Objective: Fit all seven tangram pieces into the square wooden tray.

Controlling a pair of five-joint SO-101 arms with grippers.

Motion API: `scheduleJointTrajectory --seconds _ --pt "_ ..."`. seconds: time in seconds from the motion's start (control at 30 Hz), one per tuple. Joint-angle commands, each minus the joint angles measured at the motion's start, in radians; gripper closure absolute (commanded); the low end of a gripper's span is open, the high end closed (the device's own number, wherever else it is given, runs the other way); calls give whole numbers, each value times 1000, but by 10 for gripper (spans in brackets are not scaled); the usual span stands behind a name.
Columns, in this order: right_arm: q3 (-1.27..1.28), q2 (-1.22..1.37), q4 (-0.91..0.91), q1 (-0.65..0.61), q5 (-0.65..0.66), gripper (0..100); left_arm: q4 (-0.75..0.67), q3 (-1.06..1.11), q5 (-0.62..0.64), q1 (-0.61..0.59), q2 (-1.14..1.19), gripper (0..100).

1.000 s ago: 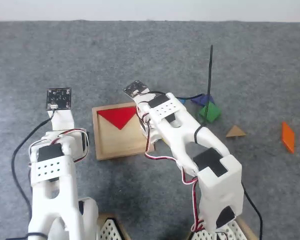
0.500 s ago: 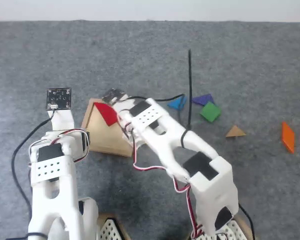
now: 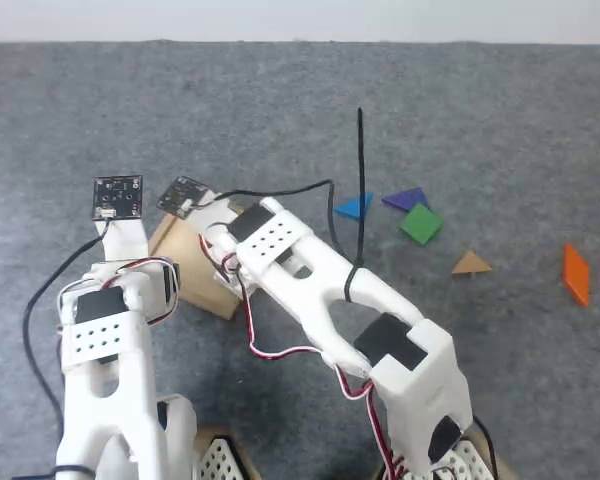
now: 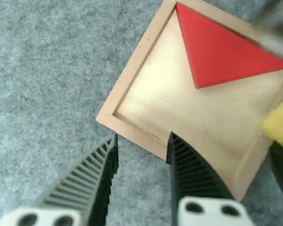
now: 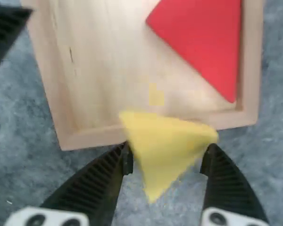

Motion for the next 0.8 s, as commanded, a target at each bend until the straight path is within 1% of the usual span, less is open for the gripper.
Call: scheduleJointTrajectory --seconds 0.0,0.1,0.2,0.27,0.37,0.47,0.53,0.7,0.77 --pt "-81 -8 35 -2 34 817 0 -8 3 2 -6 832" --pt "-83 -2 38 -2 34 884 0 -8 3 2 -8 832" --pt "-78 1 39 -1 28 896 0 -8 3 2 -5 832" --pt "-77 -1 62 12 3 868 0 -8 5 2 -5 832" --pt "-78 -10 101 38 -54 768 0 -8 5 2 -5 832" --pt "-78 -10 130 36 -72 694 0 -8 3 2 -3 832" --pt "-77 -10 137 22 -74 676 -2 -8 3 2 -3 832" --pt "-74 -10 134 12 -77 677 0 -8 3 2 -6 832" --pt "-43 1 137 27 -110 677 2 -8 3 2 -8 832"
